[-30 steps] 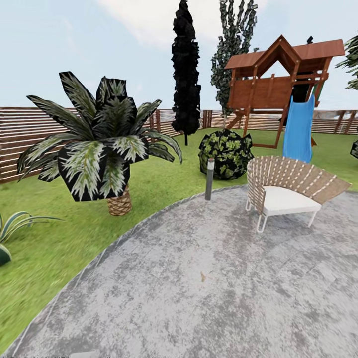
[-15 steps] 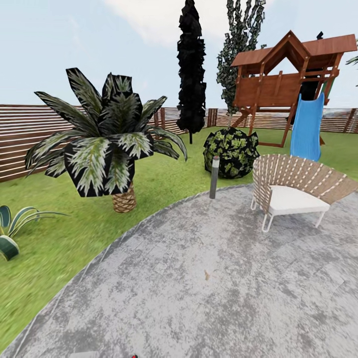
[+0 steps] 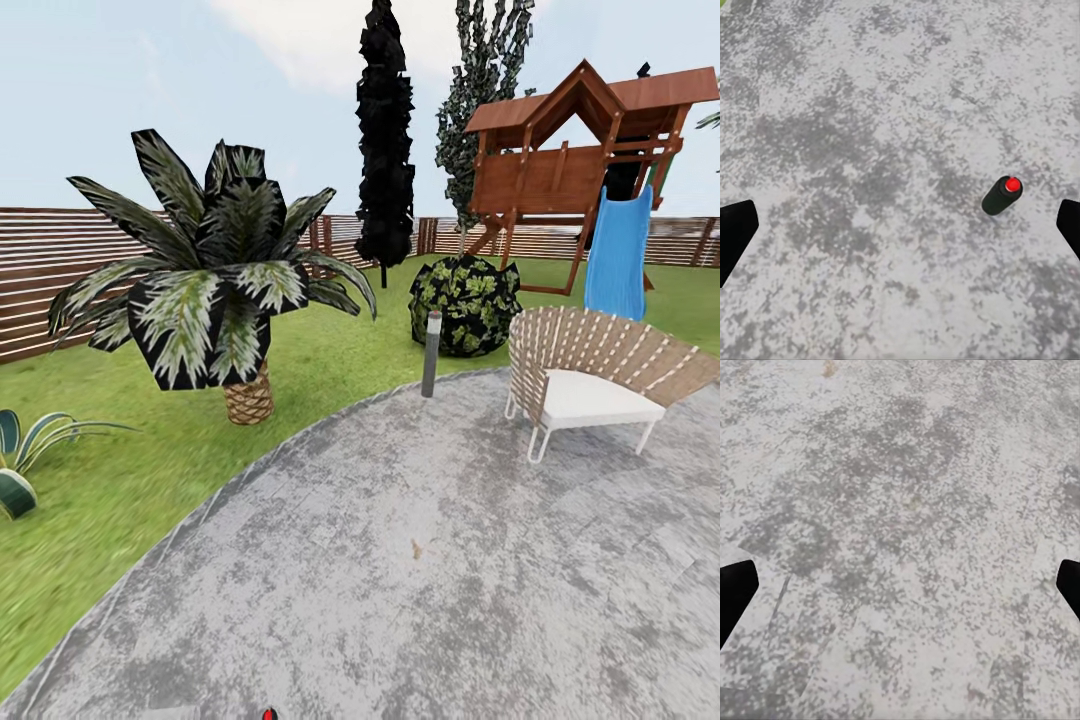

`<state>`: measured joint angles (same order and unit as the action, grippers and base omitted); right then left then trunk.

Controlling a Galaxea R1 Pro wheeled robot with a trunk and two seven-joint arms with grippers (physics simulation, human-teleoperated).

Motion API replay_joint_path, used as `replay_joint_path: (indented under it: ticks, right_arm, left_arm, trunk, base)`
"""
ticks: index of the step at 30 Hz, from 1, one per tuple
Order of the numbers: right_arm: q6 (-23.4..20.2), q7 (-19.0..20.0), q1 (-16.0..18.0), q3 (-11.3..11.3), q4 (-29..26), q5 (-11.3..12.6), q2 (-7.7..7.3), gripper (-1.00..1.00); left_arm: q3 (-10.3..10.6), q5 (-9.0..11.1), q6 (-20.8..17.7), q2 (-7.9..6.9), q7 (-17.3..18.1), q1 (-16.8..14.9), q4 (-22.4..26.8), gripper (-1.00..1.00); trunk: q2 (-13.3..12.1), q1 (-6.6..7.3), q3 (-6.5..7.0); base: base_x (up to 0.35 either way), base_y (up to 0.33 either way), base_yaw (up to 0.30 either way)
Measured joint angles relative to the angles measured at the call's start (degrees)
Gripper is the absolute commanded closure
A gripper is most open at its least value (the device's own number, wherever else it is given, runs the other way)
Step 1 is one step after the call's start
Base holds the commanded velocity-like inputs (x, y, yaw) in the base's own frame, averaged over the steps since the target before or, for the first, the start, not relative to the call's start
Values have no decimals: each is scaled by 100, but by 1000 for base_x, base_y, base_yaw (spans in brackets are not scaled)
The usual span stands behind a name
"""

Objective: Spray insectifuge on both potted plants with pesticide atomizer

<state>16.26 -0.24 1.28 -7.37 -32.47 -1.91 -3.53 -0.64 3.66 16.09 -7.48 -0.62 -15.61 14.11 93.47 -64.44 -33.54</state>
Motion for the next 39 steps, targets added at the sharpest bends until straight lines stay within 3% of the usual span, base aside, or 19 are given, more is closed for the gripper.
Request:
replay_joint_path:
  ticks: [39]
  right_arm:
    - [0, 32, 0, 29, 6, -8, 9, -100]
  left_arm:
    - [7, 0, 0, 1, 4, 0, -6, -100]
  trunk:
    - [1564, -857, -700]
  base:
    - [0, 0, 0]
